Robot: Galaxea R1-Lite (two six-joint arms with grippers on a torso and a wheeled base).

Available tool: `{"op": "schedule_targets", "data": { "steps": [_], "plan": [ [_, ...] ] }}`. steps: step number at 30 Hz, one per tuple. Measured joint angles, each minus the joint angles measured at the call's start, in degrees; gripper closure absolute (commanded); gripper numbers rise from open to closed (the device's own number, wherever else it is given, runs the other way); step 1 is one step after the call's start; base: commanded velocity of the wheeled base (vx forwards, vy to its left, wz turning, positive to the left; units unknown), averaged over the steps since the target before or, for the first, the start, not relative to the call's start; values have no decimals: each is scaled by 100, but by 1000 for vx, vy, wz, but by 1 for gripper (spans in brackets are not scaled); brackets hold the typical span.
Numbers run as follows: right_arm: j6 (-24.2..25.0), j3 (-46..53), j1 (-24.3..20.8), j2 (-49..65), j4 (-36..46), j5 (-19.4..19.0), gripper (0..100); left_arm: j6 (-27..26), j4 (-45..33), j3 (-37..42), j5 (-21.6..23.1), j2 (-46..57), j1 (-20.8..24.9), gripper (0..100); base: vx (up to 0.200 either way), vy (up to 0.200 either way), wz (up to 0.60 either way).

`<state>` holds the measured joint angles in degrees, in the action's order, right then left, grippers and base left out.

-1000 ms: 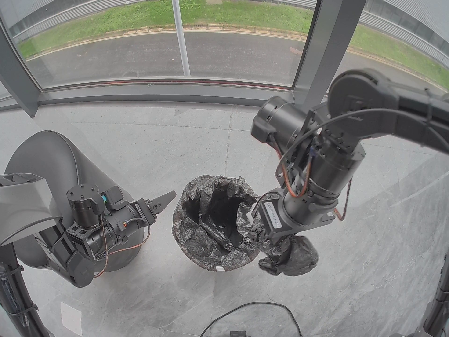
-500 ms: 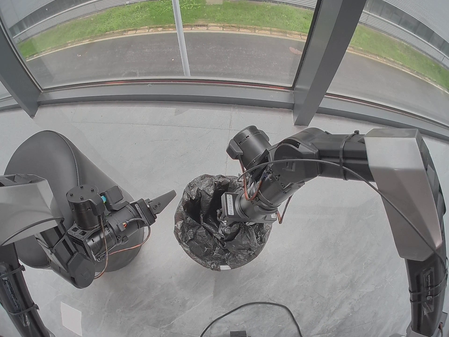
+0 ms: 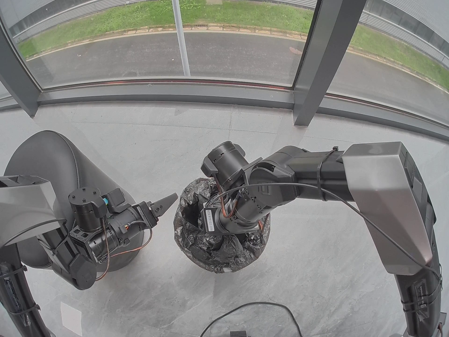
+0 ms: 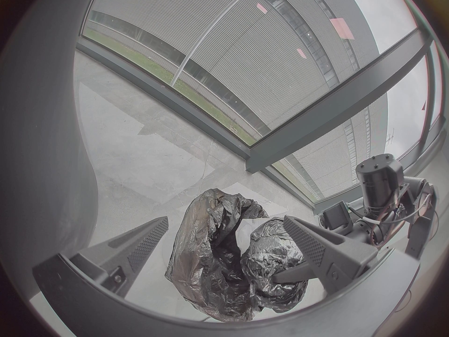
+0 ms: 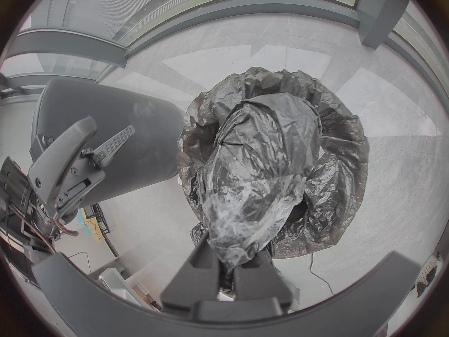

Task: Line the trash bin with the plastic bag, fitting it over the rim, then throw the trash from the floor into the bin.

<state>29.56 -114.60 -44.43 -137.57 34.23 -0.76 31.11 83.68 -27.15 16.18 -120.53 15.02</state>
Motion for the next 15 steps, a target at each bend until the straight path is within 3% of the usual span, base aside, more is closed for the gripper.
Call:
{"op": "schedule_targets", "data": {
  "steps": [5,6,15],
  "plan": [
    [-79,0,-60,-44,-7,24,100,-2,5,0,-4,-22,2,0,0,0,0],
    [-80,0,-52,-57,-7,29,0,0,5,0,-1,-23,2,0,0,0,0],
    [-179,0,98,-166,-40,105,0,-2,5,0,-11,-39,17,0,0,0,0]
  ]
}}
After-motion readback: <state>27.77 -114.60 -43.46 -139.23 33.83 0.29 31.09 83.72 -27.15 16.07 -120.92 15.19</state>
